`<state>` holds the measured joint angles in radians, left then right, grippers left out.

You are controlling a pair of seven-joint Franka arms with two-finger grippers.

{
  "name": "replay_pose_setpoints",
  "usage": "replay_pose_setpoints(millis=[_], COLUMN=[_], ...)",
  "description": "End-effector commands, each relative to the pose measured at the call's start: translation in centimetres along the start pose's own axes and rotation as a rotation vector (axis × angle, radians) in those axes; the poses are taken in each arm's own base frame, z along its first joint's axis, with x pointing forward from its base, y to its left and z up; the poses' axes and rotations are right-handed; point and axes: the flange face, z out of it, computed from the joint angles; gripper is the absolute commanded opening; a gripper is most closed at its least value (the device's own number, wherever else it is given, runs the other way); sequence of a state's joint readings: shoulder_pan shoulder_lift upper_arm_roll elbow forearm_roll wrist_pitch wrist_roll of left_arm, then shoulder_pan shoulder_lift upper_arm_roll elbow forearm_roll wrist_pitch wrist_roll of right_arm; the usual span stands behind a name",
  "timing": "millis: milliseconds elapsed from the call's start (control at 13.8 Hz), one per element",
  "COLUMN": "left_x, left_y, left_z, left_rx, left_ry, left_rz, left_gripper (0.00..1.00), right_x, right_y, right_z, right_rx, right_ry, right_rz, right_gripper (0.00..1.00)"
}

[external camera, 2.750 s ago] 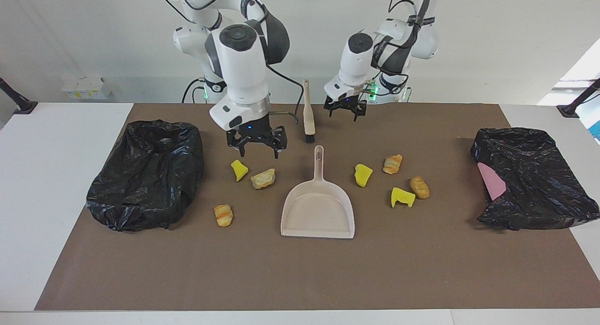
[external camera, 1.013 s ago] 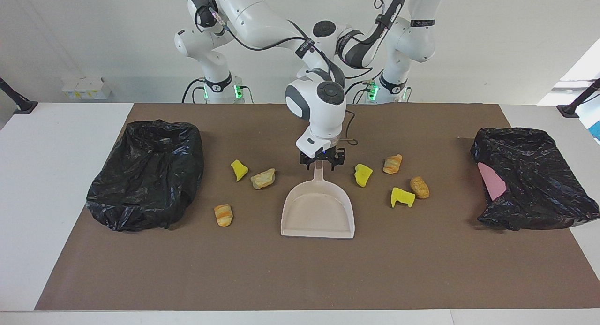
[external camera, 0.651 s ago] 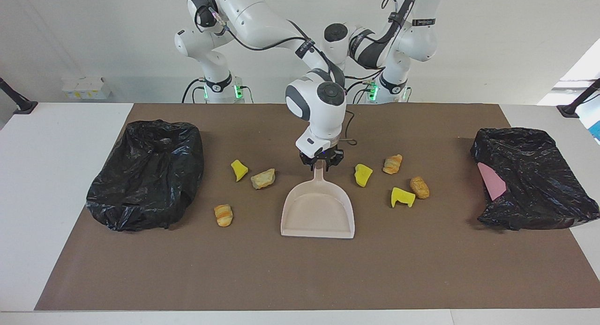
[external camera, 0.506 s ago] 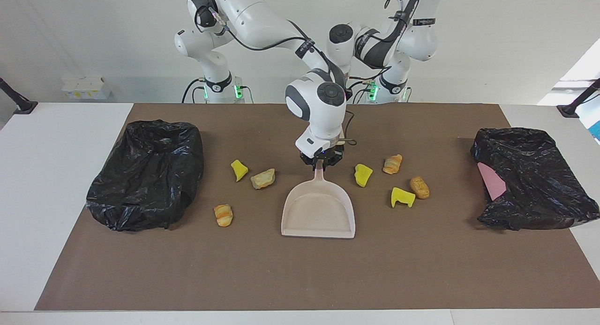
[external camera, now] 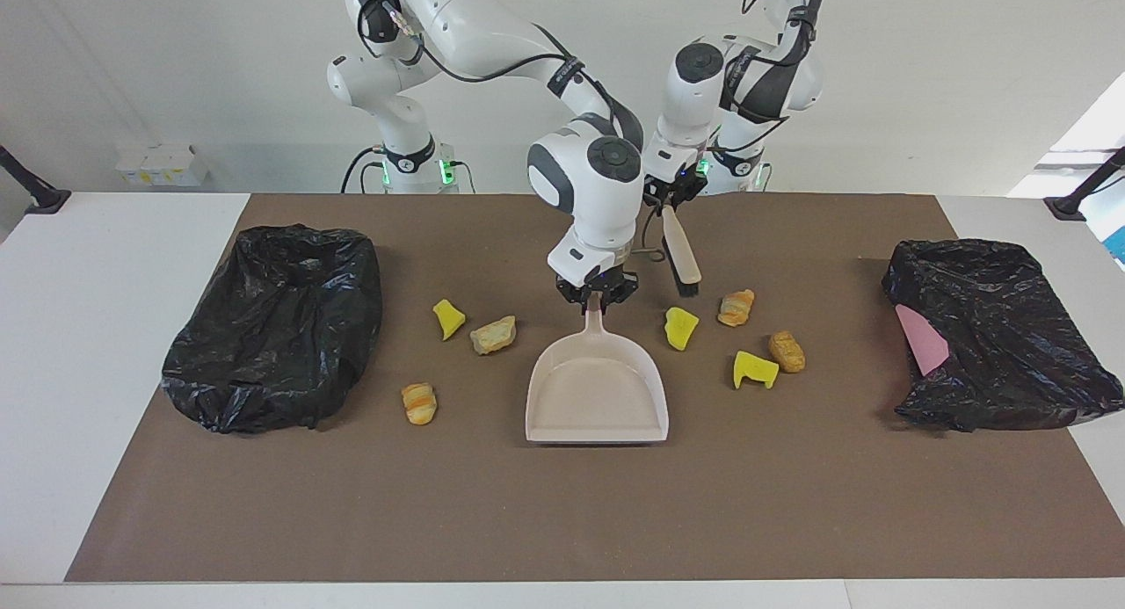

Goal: Sweep and dump trash in bin
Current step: 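Place the dustpan near the debris while the left gripper grasps the brush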

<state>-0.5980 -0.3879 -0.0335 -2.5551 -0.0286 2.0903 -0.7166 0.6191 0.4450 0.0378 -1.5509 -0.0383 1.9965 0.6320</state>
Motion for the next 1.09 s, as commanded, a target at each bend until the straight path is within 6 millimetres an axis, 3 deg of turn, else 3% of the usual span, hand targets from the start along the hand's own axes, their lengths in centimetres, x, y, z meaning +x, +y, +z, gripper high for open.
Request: replay_pose_setpoints(millis=[0, 145, 289, 579, 724, 1013], left_x=[3.5, 6.7, 9.5, 13.2, 14.4, 15.6], left_y=[-4.2, -7.7, -11.2, -17.3, -18.5, -16.9], left_z=[-0.1, 0.2, 0.3, 2.0, 4.0, 6.3], left_rx=[0.016, -0.002, -0.012, -0.021, -0.025, -0.030], left_ry=[0.022, 0.038, 0.047, 0.049, 0.049, 0.065], left_rz=[-0.013, -0.013, -0.011, -0.023, -0.042, -0.017], left_gripper=[0.00, 0.00, 0.00, 0.00, 0.00, 0.00], right_x=[-0.8, -1.1, -2.3, -1.0, 0.0, 0.5], right_y=[1.5, 2.7, 3.1, 5.3, 7.0, 8.4], right_z=[-2.4, -3.3, -2.7, -2.3, -1.8, -1.0], right_rx=[-0.006, -0.012, -0.023, -0.025, -0.024, -0.046], right_ry=[0.014, 0.007, -0.014, -0.027, -0.040, -0.059], right_rz=[-0.137, -0.237, -0.373, -0.728, -0.906, -1.132], right_gripper=[0.00, 0.00, 0.00, 0.00, 0.00, 0.00])
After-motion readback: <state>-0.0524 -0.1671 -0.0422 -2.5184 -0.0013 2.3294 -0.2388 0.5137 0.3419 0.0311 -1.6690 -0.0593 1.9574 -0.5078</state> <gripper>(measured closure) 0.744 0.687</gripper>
